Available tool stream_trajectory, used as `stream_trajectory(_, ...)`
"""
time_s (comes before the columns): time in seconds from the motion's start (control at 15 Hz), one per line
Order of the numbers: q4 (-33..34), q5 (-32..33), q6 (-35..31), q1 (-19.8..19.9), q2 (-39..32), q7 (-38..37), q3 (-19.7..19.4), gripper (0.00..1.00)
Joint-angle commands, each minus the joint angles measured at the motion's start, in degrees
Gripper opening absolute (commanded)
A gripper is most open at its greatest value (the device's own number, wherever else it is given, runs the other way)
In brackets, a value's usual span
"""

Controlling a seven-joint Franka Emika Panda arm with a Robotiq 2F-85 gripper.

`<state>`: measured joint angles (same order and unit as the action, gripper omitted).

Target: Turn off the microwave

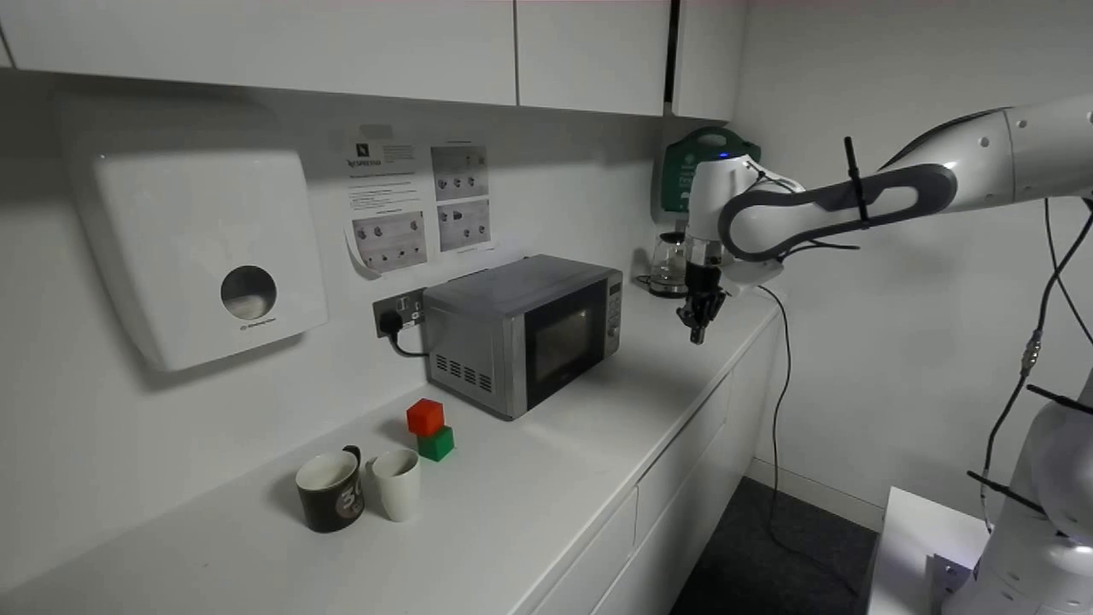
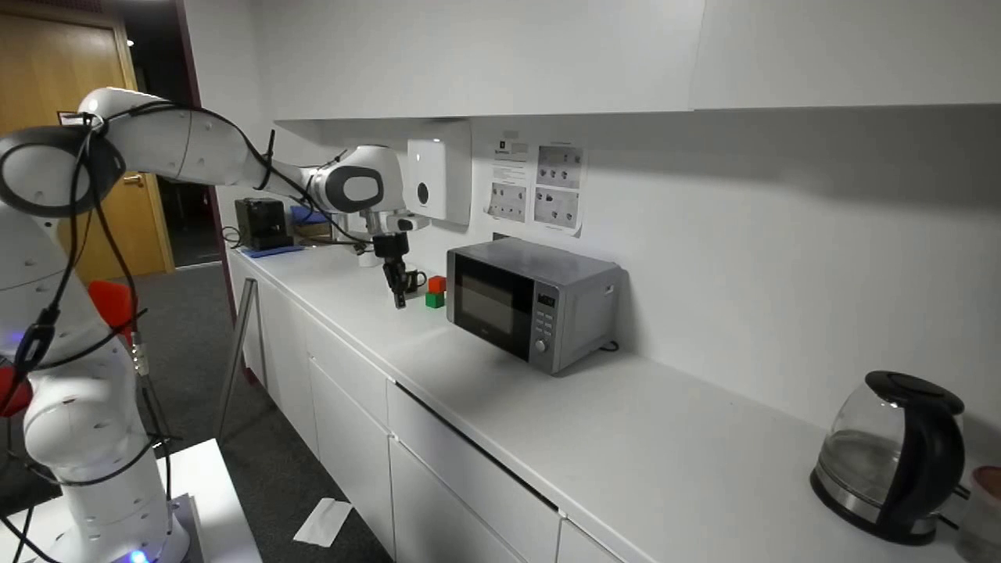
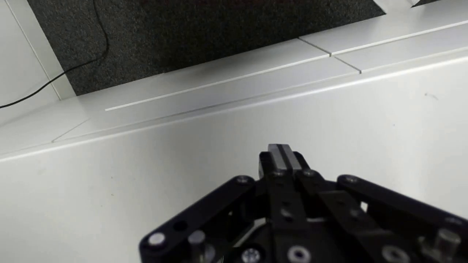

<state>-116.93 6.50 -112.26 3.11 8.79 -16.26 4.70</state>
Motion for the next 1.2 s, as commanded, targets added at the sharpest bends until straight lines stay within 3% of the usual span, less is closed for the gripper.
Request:
stream_trajectory(0.0, 12.0, 2.9, 3.8, -0.6, -9.5, -0.2, -1.3, 0.00)
stream_trajectory(0.4, 20.6, 2.4, 3.0, -1.7, -20.5, 3.3, -3.2, 0.00)
stream_trajectory(0.47, 16.6, 1.8, 1.7, -2.1, -17.2, 1.5, -3.3, 0.00)
stream_trajectory(1.13, 17.1, 1.7, 1.7, -2.6, -18.3, 1.5, -3.6, 0.01)
